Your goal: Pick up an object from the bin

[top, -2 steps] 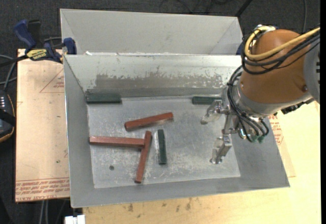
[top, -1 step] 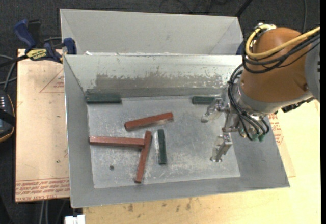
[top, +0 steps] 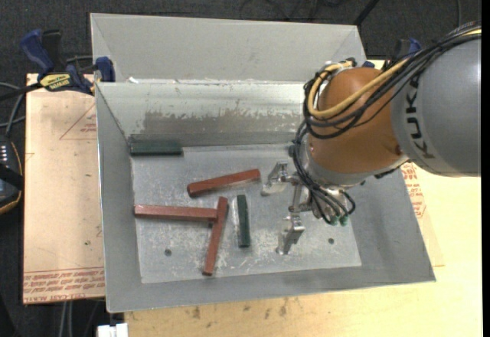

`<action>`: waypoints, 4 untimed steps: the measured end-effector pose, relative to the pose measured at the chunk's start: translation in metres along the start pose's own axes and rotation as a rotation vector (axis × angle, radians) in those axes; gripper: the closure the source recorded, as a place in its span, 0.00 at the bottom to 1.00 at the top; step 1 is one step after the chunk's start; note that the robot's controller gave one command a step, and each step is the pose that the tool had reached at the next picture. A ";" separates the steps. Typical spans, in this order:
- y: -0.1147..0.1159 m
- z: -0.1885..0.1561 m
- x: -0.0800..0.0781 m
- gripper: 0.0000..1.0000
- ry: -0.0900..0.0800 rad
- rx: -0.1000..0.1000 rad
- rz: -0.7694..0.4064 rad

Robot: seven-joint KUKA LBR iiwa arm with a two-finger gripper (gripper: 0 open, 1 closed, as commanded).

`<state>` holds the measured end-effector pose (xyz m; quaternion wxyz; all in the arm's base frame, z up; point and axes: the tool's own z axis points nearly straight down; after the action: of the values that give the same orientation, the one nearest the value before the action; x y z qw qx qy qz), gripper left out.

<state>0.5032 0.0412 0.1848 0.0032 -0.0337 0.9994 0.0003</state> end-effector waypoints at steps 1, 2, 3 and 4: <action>0.014 0.039 -0.007 0.00 0.006 -0.005 -0.081; 0.077 0.087 -0.060 1.00 0.000 -0.005 -0.045; 0.077 0.087 -0.060 1.00 0.000 -0.005 -0.045; 0.071 0.082 -0.055 1.00 0.005 -0.005 -0.061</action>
Offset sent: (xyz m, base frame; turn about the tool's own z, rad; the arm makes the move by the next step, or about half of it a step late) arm 0.0537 0.0776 -0.0897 -0.0436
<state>0.5542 0.1160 0.1033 0.0006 -0.0640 0.9979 0.0027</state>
